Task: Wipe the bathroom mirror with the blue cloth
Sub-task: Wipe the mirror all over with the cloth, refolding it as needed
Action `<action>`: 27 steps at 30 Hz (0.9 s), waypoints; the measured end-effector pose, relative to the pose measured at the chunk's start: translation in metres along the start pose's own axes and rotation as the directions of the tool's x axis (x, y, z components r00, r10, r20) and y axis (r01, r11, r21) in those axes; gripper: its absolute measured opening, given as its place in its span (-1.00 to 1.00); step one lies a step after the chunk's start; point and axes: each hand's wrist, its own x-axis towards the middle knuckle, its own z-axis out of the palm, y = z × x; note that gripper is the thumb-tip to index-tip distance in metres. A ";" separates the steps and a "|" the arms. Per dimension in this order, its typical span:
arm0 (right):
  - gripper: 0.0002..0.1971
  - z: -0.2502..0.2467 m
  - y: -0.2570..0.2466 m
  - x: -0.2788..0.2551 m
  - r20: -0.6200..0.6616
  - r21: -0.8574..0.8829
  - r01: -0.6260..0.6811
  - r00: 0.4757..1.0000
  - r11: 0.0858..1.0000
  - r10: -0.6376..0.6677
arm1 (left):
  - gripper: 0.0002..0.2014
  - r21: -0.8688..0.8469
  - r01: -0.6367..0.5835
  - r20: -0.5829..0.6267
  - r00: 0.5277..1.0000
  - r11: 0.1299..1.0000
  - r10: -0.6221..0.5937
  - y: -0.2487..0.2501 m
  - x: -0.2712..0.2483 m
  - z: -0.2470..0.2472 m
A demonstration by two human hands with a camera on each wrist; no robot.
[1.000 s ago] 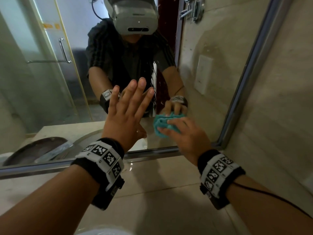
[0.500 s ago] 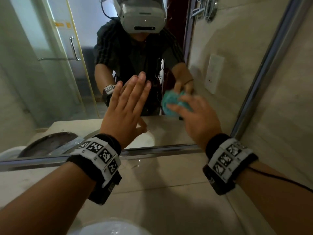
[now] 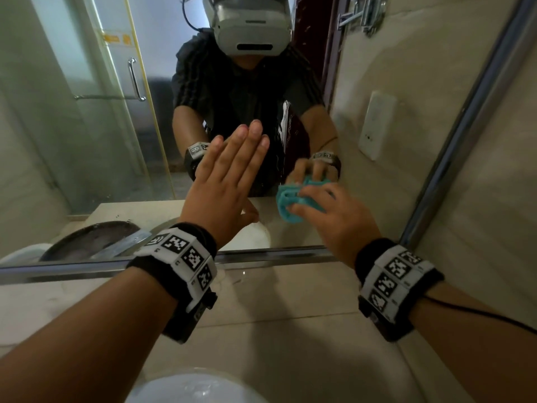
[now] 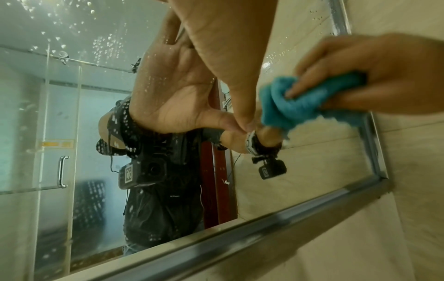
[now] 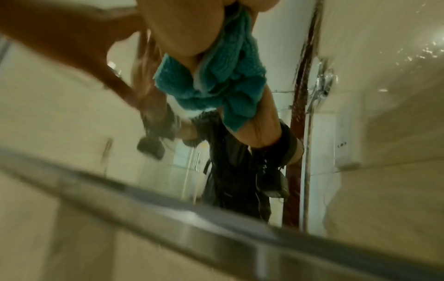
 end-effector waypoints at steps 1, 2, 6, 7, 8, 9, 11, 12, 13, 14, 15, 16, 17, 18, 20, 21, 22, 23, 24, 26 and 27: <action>-0.64 -0.012 -0.002 0.015 -0.052 0.049 -0.094 0.994 0.994 0.097 | 0.22 -0.007 0.003 -0.001 1.000 1.000 -0.003 0.001 0.000 -0.001; -0.64 -0.023 -0.001 0.033 -0.118 0.114 -0.220 0.965 0.969 0.233 | 0.22 -0.015 0.006 -0.003 1.000 1.000 -0.006 0.001 0.000 -0.001; -0.61 -0.053 0.004 0.089 -0.354 0.246 -0.395 0.813 0.885 0.462 | 0.24 -0.023 0.000 0.005 1.000 1.000 0.000 0.000 0.000 0.001; -0.60 -0.051 0.001 0.090 -0.376 0.230 -0.381 0.814 0.895 0.443 | 0.24 -0.022 -0.002 0.002 1.000 1.000 0.002 -0.001 0.000 0.002; -0.59 -0.042 -0.003 0.085 -0.352 0.205 -0.370 0.836 0.906 0.421 | 0.23 -0.025 -0.003 -0.004 1.000 1.000 0.003 -0.001 0.000 0.002; -0.58 -0.028 -0.009 0.073 -0.303 0.176 -0.336 0.876 0.925 0.375 | 0.21 -0.028 -0.003 -0.010 1.000 1.000 0.003 -0.001 0.000 0.001; -0.48 0.003 -0.019 0.037 -0.199 0.119 -0.160 0.963 0.980 0.181 | 0.15 -0.042 -0.004 -0.023 1.000 0.999 0.003 0.000 -0.002 -0.001; -0.39 0.015 -0.020 0.018 -0.125 0.088 -0.065 0.989 0.994 0.076 | 0.13 -0.049 -0.007 -0.019 1.000 0.999 0.006 0.000 -0.005 -0.001; -0.35 0.023 -0.019 0.005 -0.049 0.058 0.000 0.999 0.998 0.003 | 0.14 -0.043 -0.008 -0.007 1.000 0.999 0.008 -0.001 -0.009 -0.001; -0.36 0.025 -0.017 -0.002 -0.007 0.034 0.032 0.999 0.999 -0.032 | 0.17 -0.027 -0.005 0.007 1.000 1.000 0.005 -0.002 -0.013 0.000; -0.39 0.023 -0.016 -0.001 0.001 0.025 0.038 0.999 0.999 -0.038 | 0.21 -0.011 0.001 0.017 1.000 1.000 -0.001 -0.005 -0.016 0.002; -0.43 0.018 -0.016 0.006 -0.034 0.033 0.011 0.999 0.999 -0.010 | 0.23 0.000 0.007 0.021 1.000 1.000 -0.007 -0.007 -0.018 0.004; -0.50 0.009 -0.019 0.018 -0.109 0.061 -0.055 0.992 0.997 0.062 | 0.25 0.007 0.010 0.022 1.000 1.000 -0.010 -0.009 -0.020 0.006; -0.58 -0.001 -0.021 0.034 -0.205 0.104 -0.145 0.965 0.984 0.164 | 0.25 0.009 0.011 0.018 1.000 1.000 -0.012 -0.011 -0.020 0.008; -0.61 -0.016 -0.022 0.064 -0.337 0.215 -0.302 0.869 0.929 0.361 | 0.25 0.005 0.013 0.009 1.000 1.000 -0.013 -0.012 -0.019 0.009; -0.60 -0.020 -0.025 0.074 -0.375 0.261 -0.336 0.829 0.905 0.416 | 0.25 0.009 0.012 0.007 1.000 1.000 -0.012 -0.012 -0.019 0.010; -0.57 -0.019 -0.029 0.078 -0.395 0.279 -0.337 0.813 0.899 0.428 | 0.25 0.016 0.009 0.007 1.000 1.000 -0.009 -0.012 -0.019 0.010; -0.53 -0.012 -0.033 0.075 -0.390 0.258 -0.309 0.833 0.915 0.391 | 0.25 0.019 0.007 0.005 1.000 1.000 -0.007 -0.012 -0.020 0.011; -0.47 -0.001 -0.036 0.066 -0.357 0.198 -0.250 0.882 0.948 0.308 | 0.25 0.016 0.005 0.001 1.000 1.000 -0.005 -0.012 -0.020 0.012; -0.36 0.028 -0.041 0.032 -0.148 0.078 -0.051 0.987 0.996 0.062 | 0.22 0.005 0.006 -0.010 1.000 1.000 -0.006 -0.012 -0.020 0.013; -0.35 0.037 -0.042 0.014 -0.031 0.063 0.036 0.999 0.997 -0.035 | 0.21 0.003 0.007 -0.009 1.000 1.000 -0.007 -0.012 -0.020 0.013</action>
